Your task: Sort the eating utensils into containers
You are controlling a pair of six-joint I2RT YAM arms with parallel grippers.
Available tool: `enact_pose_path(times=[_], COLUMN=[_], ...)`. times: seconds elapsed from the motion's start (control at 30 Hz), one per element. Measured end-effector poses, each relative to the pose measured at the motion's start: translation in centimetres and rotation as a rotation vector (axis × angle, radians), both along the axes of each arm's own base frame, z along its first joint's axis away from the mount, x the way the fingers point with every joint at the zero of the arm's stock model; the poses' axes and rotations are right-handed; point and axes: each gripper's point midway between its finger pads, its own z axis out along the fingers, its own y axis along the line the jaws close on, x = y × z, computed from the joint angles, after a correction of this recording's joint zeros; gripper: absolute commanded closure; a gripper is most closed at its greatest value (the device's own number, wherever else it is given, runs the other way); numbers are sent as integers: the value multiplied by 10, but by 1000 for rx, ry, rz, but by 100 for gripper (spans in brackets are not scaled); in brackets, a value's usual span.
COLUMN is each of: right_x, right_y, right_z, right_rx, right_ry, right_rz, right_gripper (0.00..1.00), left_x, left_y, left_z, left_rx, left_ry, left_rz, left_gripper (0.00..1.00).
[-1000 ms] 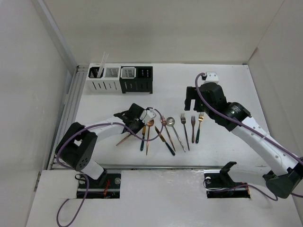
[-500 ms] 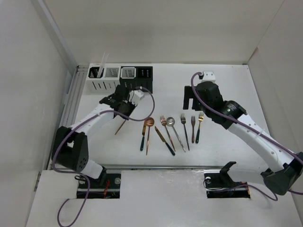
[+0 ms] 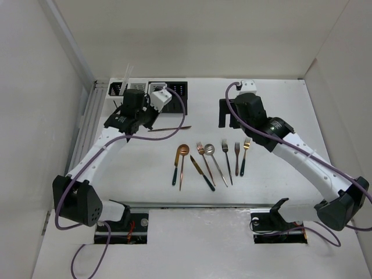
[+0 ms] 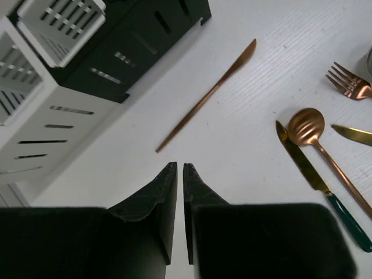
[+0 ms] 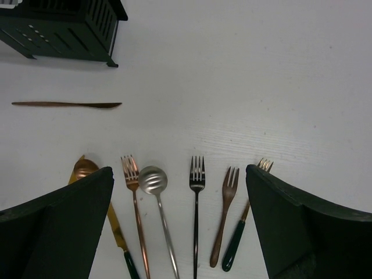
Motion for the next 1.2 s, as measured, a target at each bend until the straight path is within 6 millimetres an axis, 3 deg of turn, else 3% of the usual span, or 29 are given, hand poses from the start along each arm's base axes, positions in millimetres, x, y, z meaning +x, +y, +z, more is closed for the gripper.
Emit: enact_pose_path(times=[0.17, 0.23, 0.4, 0.43, 0.53, 0.67, 0.83, 0.97, 1.03, 1.07, 1.1, 1.13, 1.2], right_x=[2, 1, 0, -1, -1, -4, -5, -5, -5, -5, -6, -6, -7], right_y=[4, 6, 13, 15, 21, 26, 27, 27, 27, 27, 26, 26, 25], right_z=[-2, -3, -4, -5, -10, -11, -11, -10, -10, -10, -10, -9, -7], right_rx=[-14, -16, -9, -9, -13, -16, -27, -31, -33, -32, -33, -32, -29], right_ry=[3, 8, 18, 23, 39, 46, 45, 43, 42, 42, 41, 40, 36], right_rz=[26, 40, 82, 95, 130, 174, 199, 201, 203, 202, 202, 202, 201], right_gripper=[0, 0, 0, 0, 0, 0, 0, 0, 0, 0, 0, 0, 0], left_x=[0, 3, 18, 25, 59, 86, 81, 71, 68, 66, 61, 60, 52], left_y=[1, 0, -7, -9, -16, -5, 14, 9, 4, 2, 0, -1, -2], left_z=[-40, -62, -125, -134, -152, -164, -169, -182, -183, -184, -185, -185, -188], left_rx=[86, 112, 189, 206, 242, 289, 382, 448, 470, 480, 493, 496, 515], left_ry=[77, 126, 269, 297, 319, 318, 329, 359, 357, 358, 360, 360, 362], left_rz=[-75, -102, -195, -217, -276, -332, -404, -468, -494, -508, -533, -537, -564], left_gripper=[28, 19, 13, 7, 3, 3, 7, 12, 25, 35, 55, 62, 65])
